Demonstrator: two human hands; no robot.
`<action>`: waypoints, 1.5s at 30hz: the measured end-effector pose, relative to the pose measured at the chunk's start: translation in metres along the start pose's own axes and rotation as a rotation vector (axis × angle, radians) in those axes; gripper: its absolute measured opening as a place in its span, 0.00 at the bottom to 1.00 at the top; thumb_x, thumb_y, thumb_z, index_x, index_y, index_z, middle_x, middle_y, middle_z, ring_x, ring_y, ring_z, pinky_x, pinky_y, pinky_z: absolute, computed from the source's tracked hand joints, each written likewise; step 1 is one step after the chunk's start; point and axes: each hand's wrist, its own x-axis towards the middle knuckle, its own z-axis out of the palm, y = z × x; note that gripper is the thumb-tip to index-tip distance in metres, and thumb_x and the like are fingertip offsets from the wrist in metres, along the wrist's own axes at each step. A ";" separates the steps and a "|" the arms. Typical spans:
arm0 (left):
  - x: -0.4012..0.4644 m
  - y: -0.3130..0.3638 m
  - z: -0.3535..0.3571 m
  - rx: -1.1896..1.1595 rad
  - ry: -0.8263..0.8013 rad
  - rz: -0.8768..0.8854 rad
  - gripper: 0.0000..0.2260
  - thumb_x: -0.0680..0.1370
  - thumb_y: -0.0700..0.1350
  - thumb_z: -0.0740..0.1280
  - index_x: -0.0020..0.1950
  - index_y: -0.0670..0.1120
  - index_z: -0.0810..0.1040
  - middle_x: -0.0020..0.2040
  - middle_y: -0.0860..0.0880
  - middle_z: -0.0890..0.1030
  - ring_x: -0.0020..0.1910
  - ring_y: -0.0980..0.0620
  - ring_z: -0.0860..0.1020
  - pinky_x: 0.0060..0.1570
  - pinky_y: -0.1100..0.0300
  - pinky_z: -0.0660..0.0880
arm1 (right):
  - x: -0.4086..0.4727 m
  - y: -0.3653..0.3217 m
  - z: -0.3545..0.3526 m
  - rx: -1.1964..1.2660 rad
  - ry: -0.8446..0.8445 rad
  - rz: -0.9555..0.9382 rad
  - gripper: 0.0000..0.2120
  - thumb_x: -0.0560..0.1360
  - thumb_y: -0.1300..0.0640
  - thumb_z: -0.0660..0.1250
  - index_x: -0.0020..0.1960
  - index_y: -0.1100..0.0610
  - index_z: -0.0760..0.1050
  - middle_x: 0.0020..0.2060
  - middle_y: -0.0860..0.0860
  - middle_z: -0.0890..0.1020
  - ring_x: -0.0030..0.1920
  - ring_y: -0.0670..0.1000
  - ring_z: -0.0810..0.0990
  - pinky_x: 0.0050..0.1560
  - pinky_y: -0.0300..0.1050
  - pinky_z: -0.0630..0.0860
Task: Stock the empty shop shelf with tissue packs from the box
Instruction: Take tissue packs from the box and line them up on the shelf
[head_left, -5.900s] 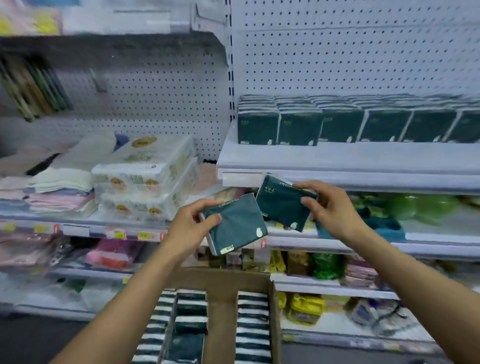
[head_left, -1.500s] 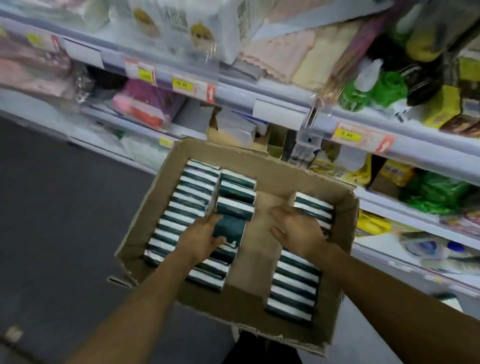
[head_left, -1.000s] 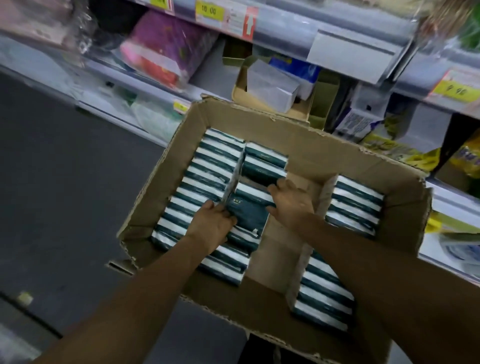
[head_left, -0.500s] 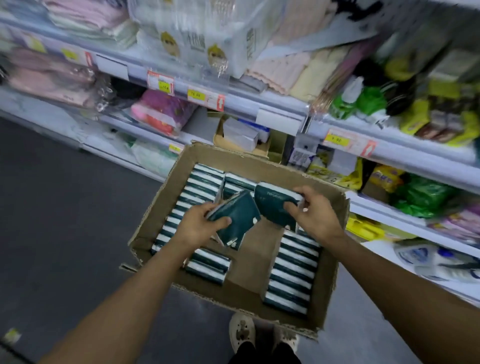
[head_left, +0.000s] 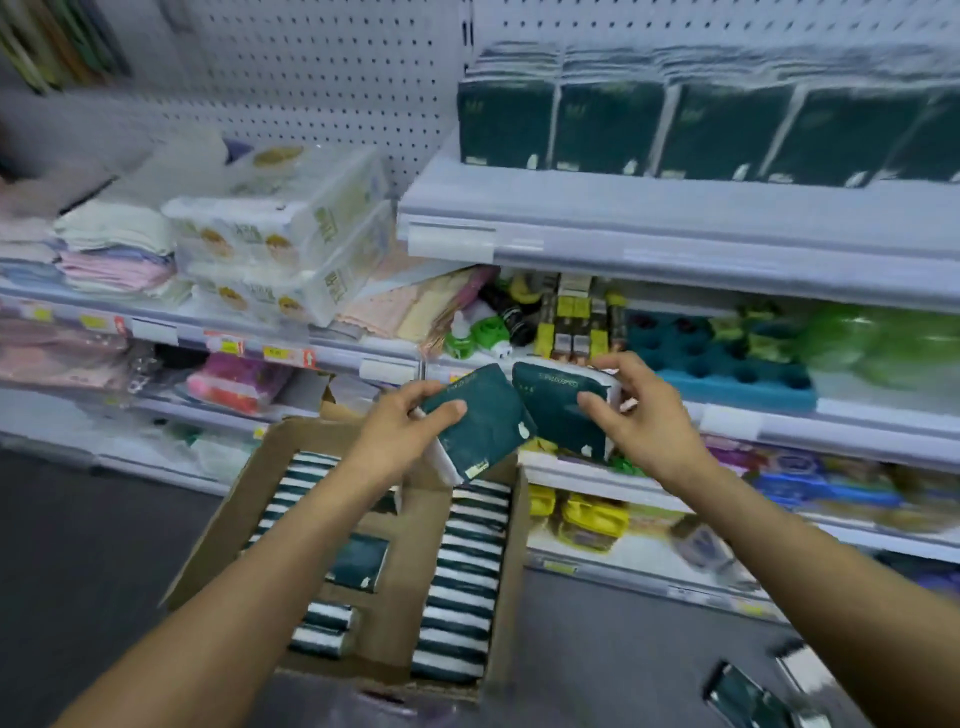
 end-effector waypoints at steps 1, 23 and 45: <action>-0.001 0.018 0.015 0.019 -0.002 0.023 0.10 0.77 0.46 0.71 0.57 0.49 0.79 0.46 0.56 0.80 0.44 0.60 0.78 0.38 0.76 0.72 | -0.001 0.002 -0.024 -0.013 0.006 -0.032 0.16 0.73 0.42 0.67 0.60 0.41 0.71 0.35 0.42 0.73 0.39 0.50 0.77 0.45 0.55 0.78; 0.041 0.293 0.276 -0.102 -0.009 0.348 0.05 0.78 0.52 0.70 0.53 0.55 0.79 0.45 0.44 0.80 0.35 0.59 0.78 0.31 0.66 0.73 | 0.060 0.101 -0.408 0.080 0.474 -0.185 0.10 0.77 0.60 0.67 0.55 0.49 0.78 0.35 0.55 0.75 0.38 0.59 0.76 0.40 0.42 0.76; 0.142 0.298 0.289 -0.029 -0.350 0.315 0.09 0.76 0.51 0.72 0.55 0.52 0.82 0.50 0.46 0.84 0.44 0.52 0.83 0.42 0.57 0.77 | 0.169 0.143 -0.377 -0.581 0.463 -0.281 0.22 0.71 0.55 0.75 0.63 0.53 0.75 0.61 0.51 0.72 0.61 0.52 0.71 0.45 0.51 0.78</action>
